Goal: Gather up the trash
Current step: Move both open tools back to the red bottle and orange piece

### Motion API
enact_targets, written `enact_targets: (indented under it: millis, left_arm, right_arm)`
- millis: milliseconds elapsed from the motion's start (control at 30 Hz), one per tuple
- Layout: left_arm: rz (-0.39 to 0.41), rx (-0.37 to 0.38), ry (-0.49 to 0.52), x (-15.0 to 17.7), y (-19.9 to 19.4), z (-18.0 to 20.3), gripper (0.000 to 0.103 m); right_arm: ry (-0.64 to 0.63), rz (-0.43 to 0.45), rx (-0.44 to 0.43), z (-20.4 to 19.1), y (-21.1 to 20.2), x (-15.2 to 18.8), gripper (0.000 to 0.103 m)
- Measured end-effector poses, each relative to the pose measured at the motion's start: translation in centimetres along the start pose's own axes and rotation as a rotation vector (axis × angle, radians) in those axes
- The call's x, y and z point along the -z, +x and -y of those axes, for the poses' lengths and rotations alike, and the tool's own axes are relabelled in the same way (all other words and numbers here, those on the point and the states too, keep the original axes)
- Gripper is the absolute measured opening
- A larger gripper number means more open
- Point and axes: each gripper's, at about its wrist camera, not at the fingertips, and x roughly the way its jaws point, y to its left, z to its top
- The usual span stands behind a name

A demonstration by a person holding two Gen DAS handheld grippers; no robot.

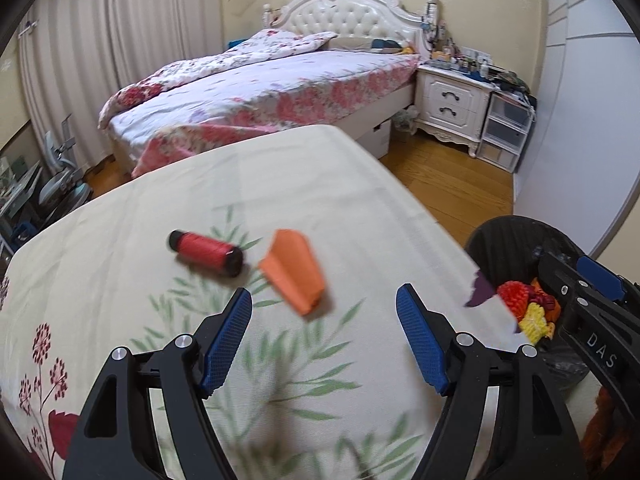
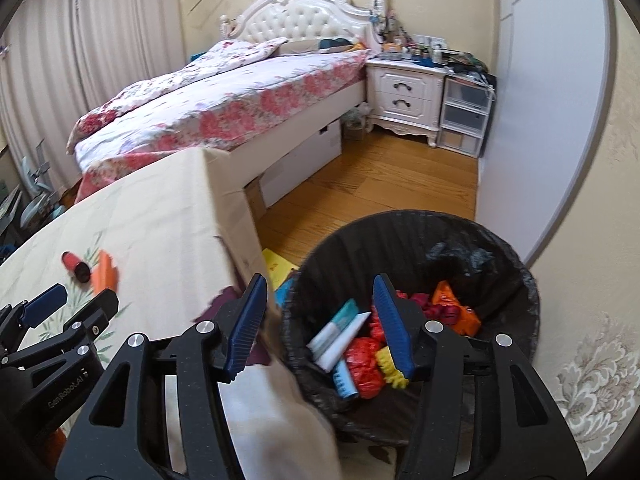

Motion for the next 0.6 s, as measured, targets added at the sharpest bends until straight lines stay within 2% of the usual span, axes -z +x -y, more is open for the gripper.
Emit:
enact_targets:
  millis: [100, 200, 600]
  left_arm:
    - [-0.008, -0.031, -0.027, 0.2, 0.1, -1.6, 0.073]
    - [-0.019, -0.060, -0.063, 0.1, 0.6, -3.4, 0.073]
    - [-0.014, -0.093, -0.115, -2.0, 2.1, -6.7, 0.073]
  right_arm:
    - [-0.030, -0.006, -0.032, -1.8, 0.2, 0.0, 0.055]
    - [-0.057, -0.011, -0.054, -3.3, 0.5, -0.1, 0.061]
    - [-0.115, -0.036, -0.087, -6.9, 2.3, -0.9, 0.061]
